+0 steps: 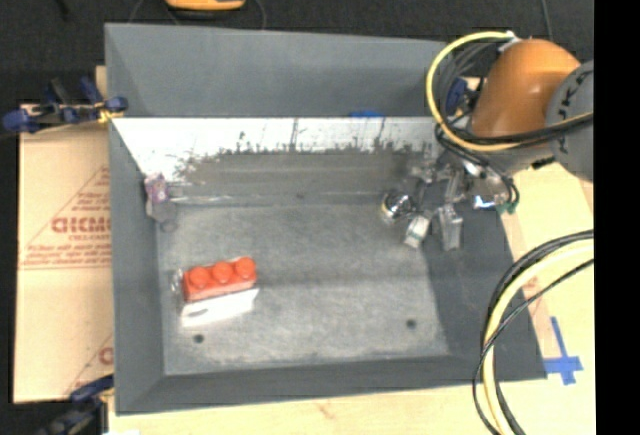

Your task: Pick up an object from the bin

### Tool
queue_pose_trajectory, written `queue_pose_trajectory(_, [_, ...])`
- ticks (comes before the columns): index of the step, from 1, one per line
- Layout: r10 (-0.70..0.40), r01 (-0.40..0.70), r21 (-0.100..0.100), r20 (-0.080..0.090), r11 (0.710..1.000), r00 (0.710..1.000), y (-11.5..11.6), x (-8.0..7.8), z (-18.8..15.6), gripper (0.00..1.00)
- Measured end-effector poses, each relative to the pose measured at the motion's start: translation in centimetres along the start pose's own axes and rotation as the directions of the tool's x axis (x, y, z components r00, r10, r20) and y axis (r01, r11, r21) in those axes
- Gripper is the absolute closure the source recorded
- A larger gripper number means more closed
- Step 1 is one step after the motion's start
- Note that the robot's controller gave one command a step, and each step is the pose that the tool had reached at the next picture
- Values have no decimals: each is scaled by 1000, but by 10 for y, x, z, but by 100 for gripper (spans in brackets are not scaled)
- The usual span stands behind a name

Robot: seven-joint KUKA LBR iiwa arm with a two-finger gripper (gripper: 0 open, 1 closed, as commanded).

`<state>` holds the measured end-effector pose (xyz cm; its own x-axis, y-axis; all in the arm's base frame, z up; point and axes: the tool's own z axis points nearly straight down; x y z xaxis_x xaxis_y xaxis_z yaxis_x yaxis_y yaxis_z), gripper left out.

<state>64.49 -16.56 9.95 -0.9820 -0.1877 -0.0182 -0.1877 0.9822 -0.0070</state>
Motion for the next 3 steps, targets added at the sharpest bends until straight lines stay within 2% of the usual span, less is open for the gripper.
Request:
queue_pose_trajectory(1, [-53, 53, 1, 2, 999, 999, 0, 0, 0, 0])
queue_pose_trajectory(2, [-54, 54, -6, -12, 999, 998, 3, 4, 9, 100])
queue_pose_trajectory(3, [-54, 54, -4, -10, 999, 998, 1, 2, -12, 100])
